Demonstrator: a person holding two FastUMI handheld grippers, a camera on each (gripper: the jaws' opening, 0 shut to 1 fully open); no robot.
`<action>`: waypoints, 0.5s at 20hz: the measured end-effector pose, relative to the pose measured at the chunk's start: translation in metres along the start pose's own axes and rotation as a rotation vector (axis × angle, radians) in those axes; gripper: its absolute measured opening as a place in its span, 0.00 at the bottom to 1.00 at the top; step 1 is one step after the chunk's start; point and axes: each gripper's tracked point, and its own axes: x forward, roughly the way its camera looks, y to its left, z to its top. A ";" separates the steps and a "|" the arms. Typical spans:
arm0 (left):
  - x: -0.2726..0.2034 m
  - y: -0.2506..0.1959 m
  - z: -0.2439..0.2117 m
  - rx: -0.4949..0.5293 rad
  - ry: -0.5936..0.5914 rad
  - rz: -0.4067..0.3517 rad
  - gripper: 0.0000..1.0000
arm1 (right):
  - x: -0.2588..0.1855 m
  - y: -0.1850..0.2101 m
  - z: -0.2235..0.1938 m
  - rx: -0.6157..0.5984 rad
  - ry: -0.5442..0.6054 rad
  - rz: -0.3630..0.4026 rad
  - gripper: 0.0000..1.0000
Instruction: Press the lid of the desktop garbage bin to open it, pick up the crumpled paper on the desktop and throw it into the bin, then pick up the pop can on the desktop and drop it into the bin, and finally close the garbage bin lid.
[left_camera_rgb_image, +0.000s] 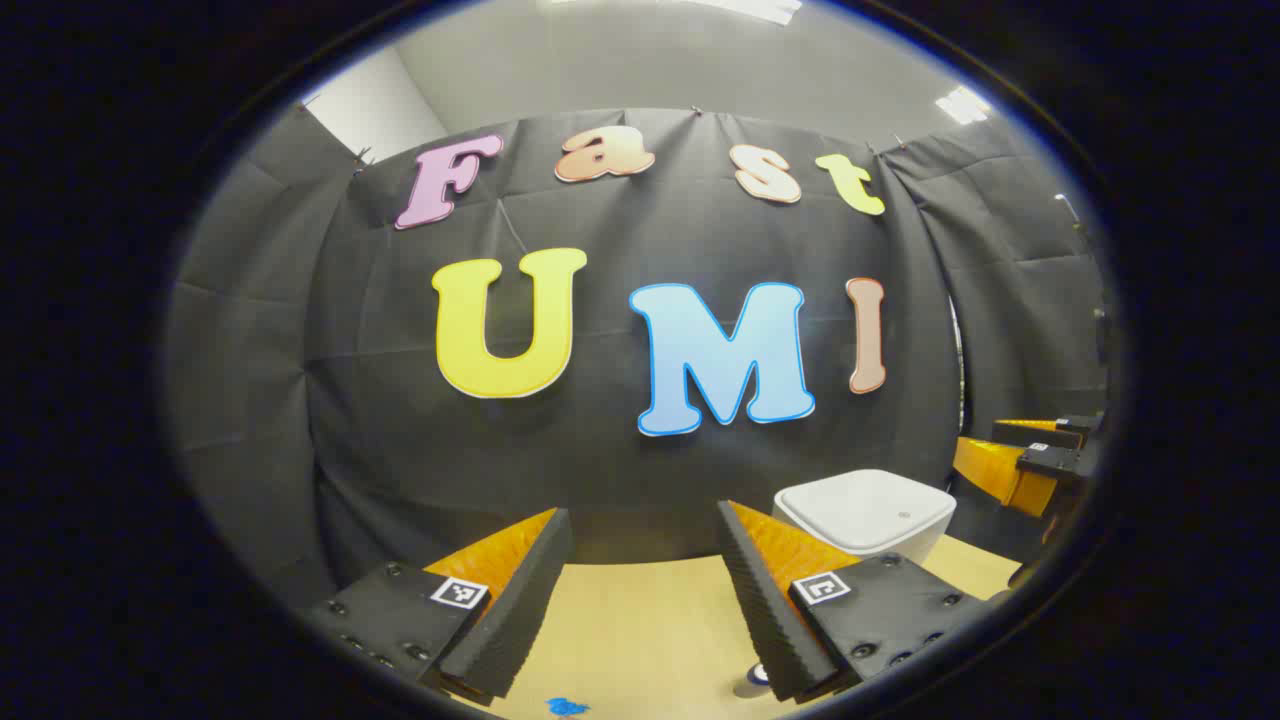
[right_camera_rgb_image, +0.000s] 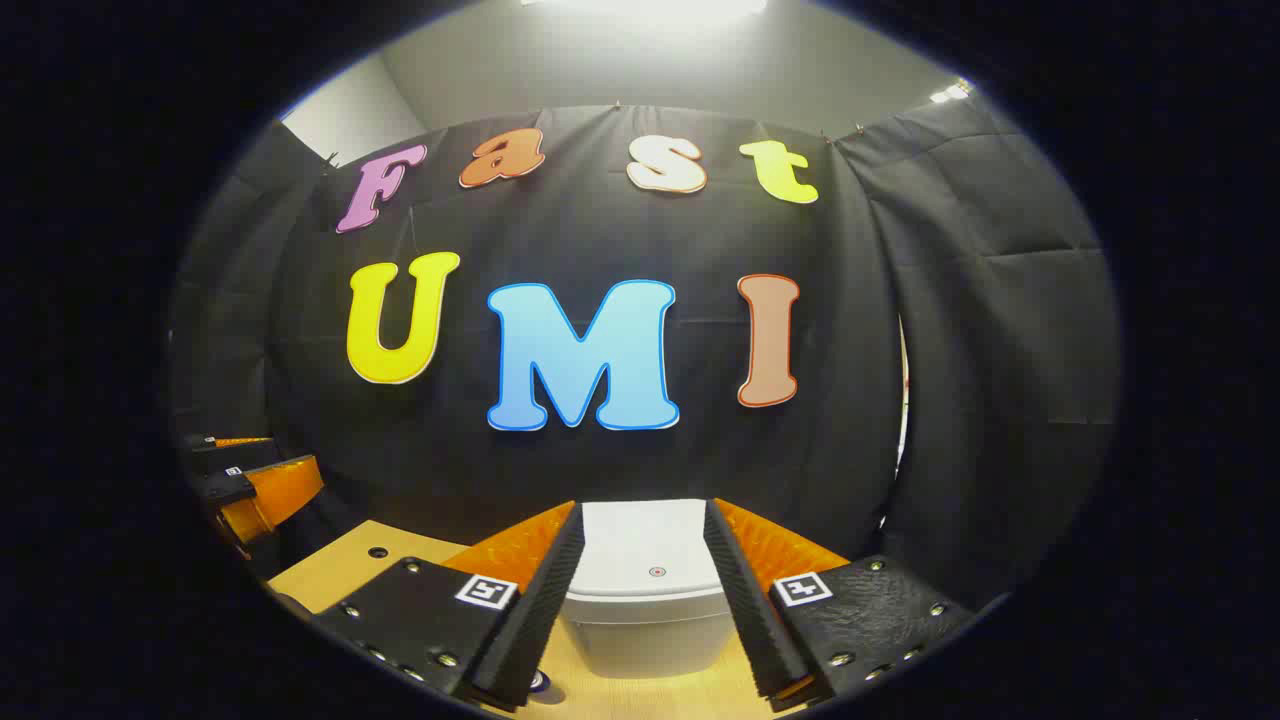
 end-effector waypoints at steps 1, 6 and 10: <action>-0.001 -0.001 0.000 0.000 0.000 0.000 0.95 | 0.000 0.001 0.000 0.003 -0.002 0.006 0.61; 0.002 -0.005 0.004 0.000 -0.004 0.002 0.95 | 0.002 0.000 -0.001 -0.004 0.005 0.012 0.29; 0.005 -0.003 0.001 -0.009 0.002 0.008 0.95 | 0.005 0.002 -0.005 -0.011 0.011 0.003 0.06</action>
